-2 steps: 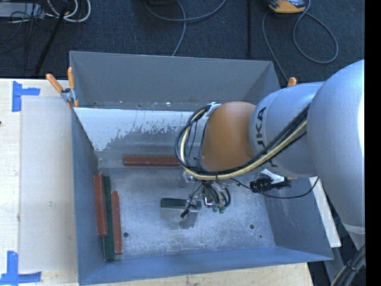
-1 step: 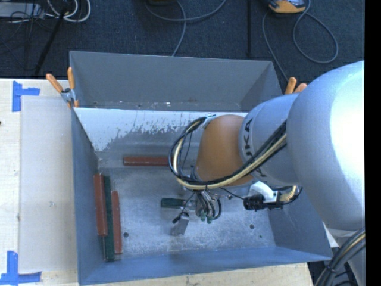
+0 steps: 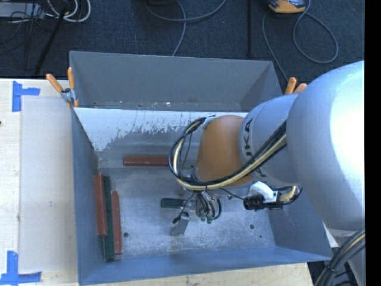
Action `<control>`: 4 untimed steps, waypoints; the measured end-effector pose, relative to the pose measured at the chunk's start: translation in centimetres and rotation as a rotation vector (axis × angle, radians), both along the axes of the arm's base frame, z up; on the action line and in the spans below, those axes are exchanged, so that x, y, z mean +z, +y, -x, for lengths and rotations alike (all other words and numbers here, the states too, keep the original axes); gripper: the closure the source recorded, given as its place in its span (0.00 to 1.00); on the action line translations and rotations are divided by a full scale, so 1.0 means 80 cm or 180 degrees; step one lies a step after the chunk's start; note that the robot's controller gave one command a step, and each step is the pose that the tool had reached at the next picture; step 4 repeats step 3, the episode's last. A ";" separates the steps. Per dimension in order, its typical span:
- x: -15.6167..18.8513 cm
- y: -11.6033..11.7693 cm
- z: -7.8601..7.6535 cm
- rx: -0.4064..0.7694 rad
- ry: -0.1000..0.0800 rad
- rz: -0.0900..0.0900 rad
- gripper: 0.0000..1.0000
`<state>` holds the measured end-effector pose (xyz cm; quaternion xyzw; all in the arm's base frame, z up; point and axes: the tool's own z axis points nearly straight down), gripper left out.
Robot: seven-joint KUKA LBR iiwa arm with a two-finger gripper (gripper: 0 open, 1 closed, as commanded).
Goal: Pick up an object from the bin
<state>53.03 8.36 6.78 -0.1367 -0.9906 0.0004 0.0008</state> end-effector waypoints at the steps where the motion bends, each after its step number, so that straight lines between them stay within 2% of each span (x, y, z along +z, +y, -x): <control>1: 0.001 0.000 -0.001 0.0005 -0.0004 0.0001 1.00; 2: 0.025 0.000 -0.001 0.0017 -0.0009 -0.0002 1.00; 3: 0.115 0.000 -0.003 0.0028 -0.0025 -0.0006 1.00; 4: 0.115 0.000 -0.003 0.0028 -0.0025 -0.0006 1.00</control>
Offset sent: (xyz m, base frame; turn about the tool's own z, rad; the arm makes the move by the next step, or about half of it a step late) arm 0.0000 0.0000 0.0000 0.0000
